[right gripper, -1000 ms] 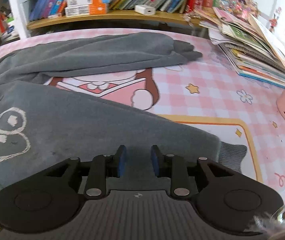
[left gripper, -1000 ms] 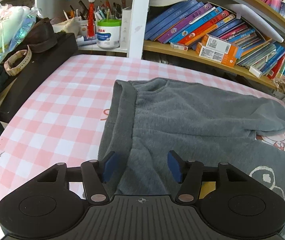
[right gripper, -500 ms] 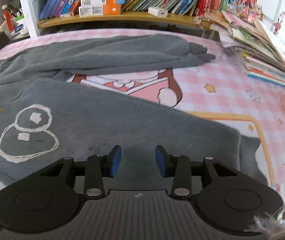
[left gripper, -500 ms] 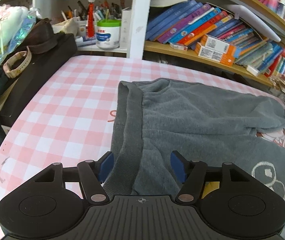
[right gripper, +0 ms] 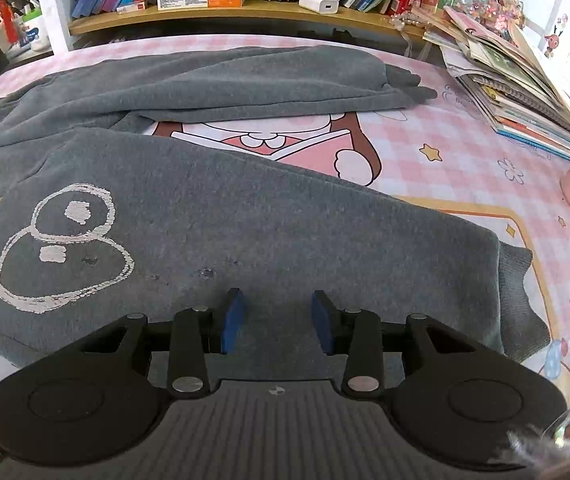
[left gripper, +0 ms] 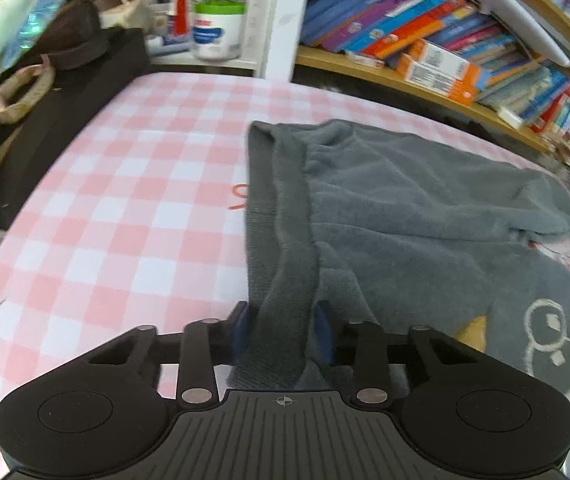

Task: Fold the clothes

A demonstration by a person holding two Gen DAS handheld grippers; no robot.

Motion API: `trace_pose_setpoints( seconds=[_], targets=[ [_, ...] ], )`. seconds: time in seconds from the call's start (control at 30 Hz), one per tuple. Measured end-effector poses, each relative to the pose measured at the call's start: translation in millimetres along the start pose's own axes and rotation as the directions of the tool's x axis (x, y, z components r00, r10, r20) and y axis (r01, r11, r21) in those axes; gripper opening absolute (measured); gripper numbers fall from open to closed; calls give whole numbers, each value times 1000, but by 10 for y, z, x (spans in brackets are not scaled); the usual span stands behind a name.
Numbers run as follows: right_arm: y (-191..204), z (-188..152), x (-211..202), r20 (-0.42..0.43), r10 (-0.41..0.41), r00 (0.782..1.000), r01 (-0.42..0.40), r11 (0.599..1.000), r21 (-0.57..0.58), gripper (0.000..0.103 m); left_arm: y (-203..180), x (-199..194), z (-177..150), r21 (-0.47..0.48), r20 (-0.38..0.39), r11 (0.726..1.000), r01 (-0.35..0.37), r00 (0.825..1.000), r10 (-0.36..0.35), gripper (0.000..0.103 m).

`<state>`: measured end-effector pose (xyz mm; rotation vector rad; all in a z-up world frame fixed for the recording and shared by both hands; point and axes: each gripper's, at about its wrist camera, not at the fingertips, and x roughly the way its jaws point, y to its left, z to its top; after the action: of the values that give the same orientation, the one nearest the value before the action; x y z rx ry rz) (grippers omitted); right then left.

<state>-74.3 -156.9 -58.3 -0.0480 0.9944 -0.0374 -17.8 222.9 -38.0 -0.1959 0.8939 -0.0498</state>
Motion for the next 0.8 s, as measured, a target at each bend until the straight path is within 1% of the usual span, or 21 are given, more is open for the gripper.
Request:
trace_pose_setpoints(
  seconds=[0.03, 0.07, 0.1, 0.17, 0.23, 0.27, 0.33, 0.37, 0.4, 0.47, 0.5, 0.53, 0.57, 0.6, 0.67, 0.7, 0.73, 0.77, 0.8],
  targets=[
    [19, 11, 3, -5, 2, 1000, -2, 1000, 1, 35, 37, -25, 16, -3, 3, 1000, 9, 1000, -9, 16],
    [47, 21, 4, -9, 12, 1000, -12, 1000, -2, 35, 82, -60, 33, -5, 16, 1000, -11, 1000, 11, 14],
    [78, 29, 4, -14, 28, 1000, -28, 1000, -7, 36, 157, -98, 53, -18, 34, 999, -45, 998, 46, 14],
    [179, 32, -2, -23, 81, 996, -82, 996, -32, 38, 311, -136, 79, -45, 39, 996, -82, 996, 83, 14],
    [321, 23, -12, -24, 119, 993, -121, 989, -83, 40, 400, -159, 84, -24, 34, 992, -122, 992, 123, 14],
    [390, 22, -14, -23, 132, 991, -134, 985, -108, 41, 432, -172, 84, -19, 32, 991, -130, 991, 130, 14],
    [448, 29, -37, -17, 127, 992, -128, 983, -128, 43, 505, -210, 73, -30, 30, 992, -122, 992, 123, 16],
    [463, 33, -51, -13, 119, 993, -120, 984, -133, 43, 539, -236, 62, -43, 33, 993, -109, 993, 111, 22],
    [444, 38, -77, -1, 107, 994, -106, 987, -124, 43, 564, -261, 54, -51, 35, 993, -107, 993, 109, 23],
    [283, 45, -149, 29, 74, 997, -72, 996, -48, 43, 559, -338, 51, -45, 54, 990, -135, 989, 137, 23],
    [181, 40, -186, 40, 52, 998, -53, 999, 4, 42, 545, -407, 56, -39, 85, 989, -145, 985, 147, 23],
    [82, 28, -211, 41, 29, 999, -31, 998, 48, 41, 531, -474, 67, -32, 119, 990, -137, 983, 140, 23],
    [-10, 10, -222, 37, 5, 999, -8, 996, 87, 40, 516, -537, 87, -25, 156, 994, -106, 982, 109, 23],
    [-102, -7, -234, 31, -20, 999, 15, 992, 125, 38, 491, -563, 106, -15, 173, 998, -69, 982, 70, 22],
    [-278, -54, -216, 12, -44, 999, 41, 981, 192, 33, 411, -510, 142, 7, 155, 1000, 24, 988, -25, 21],
    [-364, -80, -201, 1, -52, 999, 50, 973, 224, 30, 371, -483, 160, 18, 146, 997, 70, 987, -72, 19],
    [-451, -103, -173, -12, -61, 998, 62, 965, 254, 28, 321, -439, 171, 32, 132, 995, 97, 986, -100, 19],
    [-538, -124, -132, -27, -71, 997, 76, 956, 282, 25, 261, -368, 167, 47, 111, 994, 96, 989, -101, 18],
    [-617, -141, -104, -30, -80, 996, 86, 949, 302, 16, 211, -299, 162, 50, 89, 994, 98, 991, -102, 18]
  ],
)
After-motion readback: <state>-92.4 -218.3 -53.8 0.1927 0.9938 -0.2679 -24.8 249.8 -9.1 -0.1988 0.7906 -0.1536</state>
